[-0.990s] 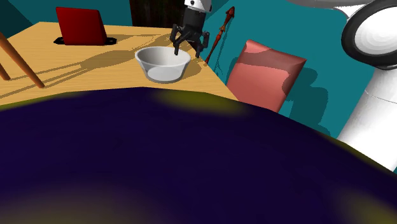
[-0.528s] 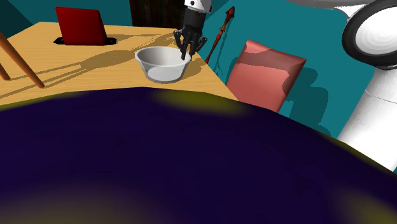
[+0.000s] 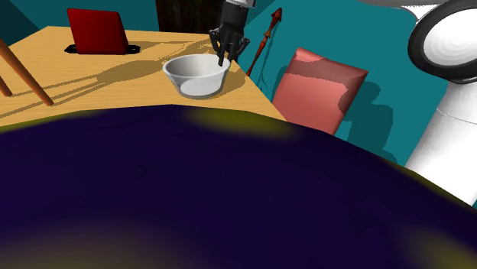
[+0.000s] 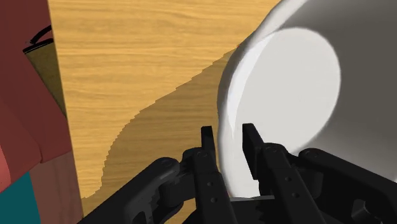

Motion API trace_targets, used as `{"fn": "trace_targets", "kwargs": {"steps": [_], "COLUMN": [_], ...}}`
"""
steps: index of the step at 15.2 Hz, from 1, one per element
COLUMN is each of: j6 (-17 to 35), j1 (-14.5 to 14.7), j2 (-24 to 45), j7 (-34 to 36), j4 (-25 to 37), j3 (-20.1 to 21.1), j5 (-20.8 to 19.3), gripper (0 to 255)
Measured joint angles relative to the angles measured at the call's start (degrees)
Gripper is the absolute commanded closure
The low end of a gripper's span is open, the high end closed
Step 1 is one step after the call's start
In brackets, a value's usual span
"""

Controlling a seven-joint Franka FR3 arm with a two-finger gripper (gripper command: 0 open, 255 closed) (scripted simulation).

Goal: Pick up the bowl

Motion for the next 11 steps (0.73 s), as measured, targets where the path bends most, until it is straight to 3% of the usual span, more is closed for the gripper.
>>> {"fn": "trace_targets", "kwargs": {"steps": [11], "j6": [-10.1], "j1": [0.7], "j2": [4.3], "j7": [1.8], "j4": [14.5], "j3": [0.2], "j5": [-0.9], "gripper": [255]}}
